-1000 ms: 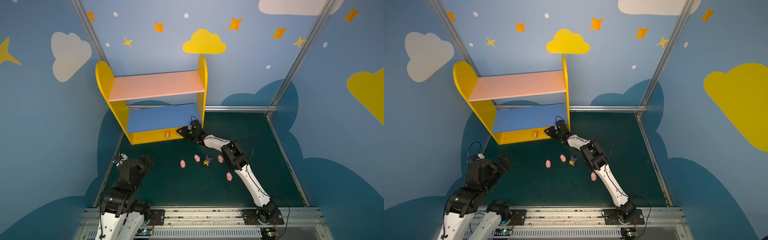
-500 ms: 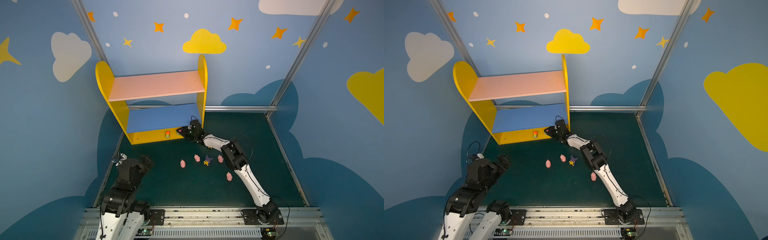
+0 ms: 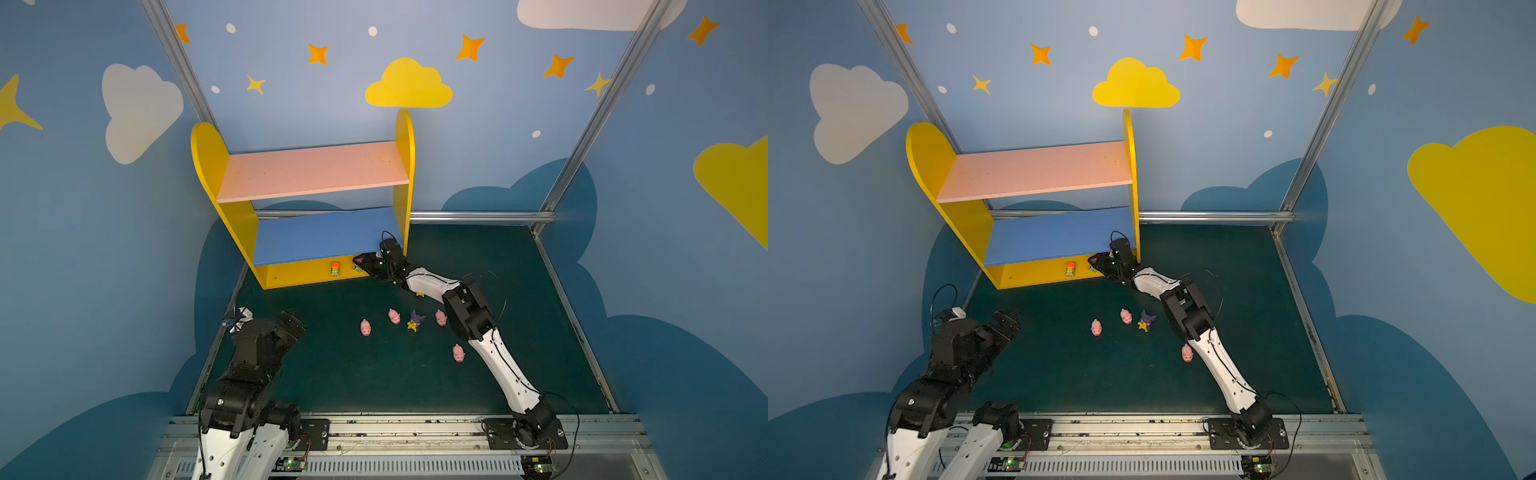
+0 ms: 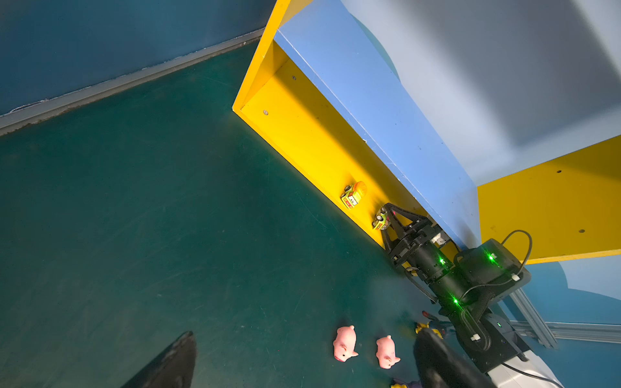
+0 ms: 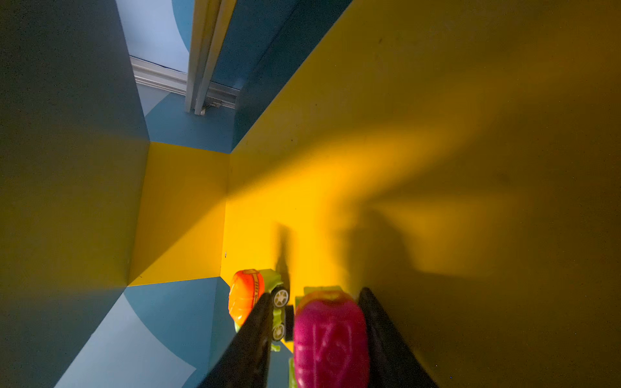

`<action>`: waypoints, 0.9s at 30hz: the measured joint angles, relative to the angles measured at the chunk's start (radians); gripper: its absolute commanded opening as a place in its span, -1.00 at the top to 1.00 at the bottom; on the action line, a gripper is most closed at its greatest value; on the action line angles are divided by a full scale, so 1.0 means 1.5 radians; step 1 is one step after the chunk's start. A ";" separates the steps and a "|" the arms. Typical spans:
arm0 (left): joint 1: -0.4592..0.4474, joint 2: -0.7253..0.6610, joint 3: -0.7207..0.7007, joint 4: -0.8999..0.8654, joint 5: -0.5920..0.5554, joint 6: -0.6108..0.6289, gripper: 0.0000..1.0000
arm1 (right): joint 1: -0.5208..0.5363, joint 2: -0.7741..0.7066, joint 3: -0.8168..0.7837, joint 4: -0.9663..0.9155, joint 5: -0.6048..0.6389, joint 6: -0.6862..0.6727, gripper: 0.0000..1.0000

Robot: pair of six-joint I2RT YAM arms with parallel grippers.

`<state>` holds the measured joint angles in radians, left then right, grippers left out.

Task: Organize plastic toys on shelves
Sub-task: Place the plastic toy on the shelf.

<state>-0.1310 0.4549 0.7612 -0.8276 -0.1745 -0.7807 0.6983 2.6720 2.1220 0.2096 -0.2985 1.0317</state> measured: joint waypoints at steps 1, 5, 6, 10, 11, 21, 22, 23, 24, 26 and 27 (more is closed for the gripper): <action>0.000 0.000 0.001 0.000 0.000 0.000 -0.99 | 0.000 0.000 0.000 0.000 0.001 0.000 0.13; 0.000 -0.005 0.005 0.000 -0.001 0.000 -0.99 | 0.002 0.000 0.001 -0.001 0.002 0.000 0.14; 0.000 -0.006 0.005 0.000 0.000 0.000 -0.99 | 0.003 0.000 0.001 -0.001 0.002 0.000 0.13; 0.001 -0.007 0.005 0.000 0.000 0.000 -0.99 | 0.005 0.000 0.000 -0.001 0.002 -0.005 0.16; 0.001 -0.007 0.005 0.000 0.000 0.000 -0.99 | 0.005 0.000 0.000 -0.001 0.002 -0.005 0.17; 0.003 -0.012 0.005 0.000 0.001 0.002 -0.99 | 0.000 0.000 -0.015 0.034 -0.022 0.010 0.11; 0.003 -0.012 0.005 0.000 0.001 0.002 -0.99 | 0.000 -0.001 -0.020 0.039 -0.024 0.012 0.10; 0.003 -0.012 0.005 0.000 0.001 0.002 -0.99 | 0.000 -0.002 -0.026 0.049 -0.028 0.014 0.08; 0.003 -0.012 0.005 0.000 0.001 0.002 -1.00 | -0.001 -0.004 -0.032 0.055 -0.030 0.016 0.07; 0.003 -0.012 0.005 0.000 0.001 0.003 -0.99 | -0.002 -0.012 -0.045 0.060 -0.032 0.018 0.05; 0.003 -0.012 0.006 0.000 0.001 0.003 -0.99 | -0.003 -0.016 -0.052 0.062 -0.033 0.018 0.03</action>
<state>-0.1261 0.4370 0.7696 -0.8276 -0.1730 -0.7769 0.6937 2.6480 2.0438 0.3031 -0.3481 1.0584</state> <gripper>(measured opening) 0.997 0.474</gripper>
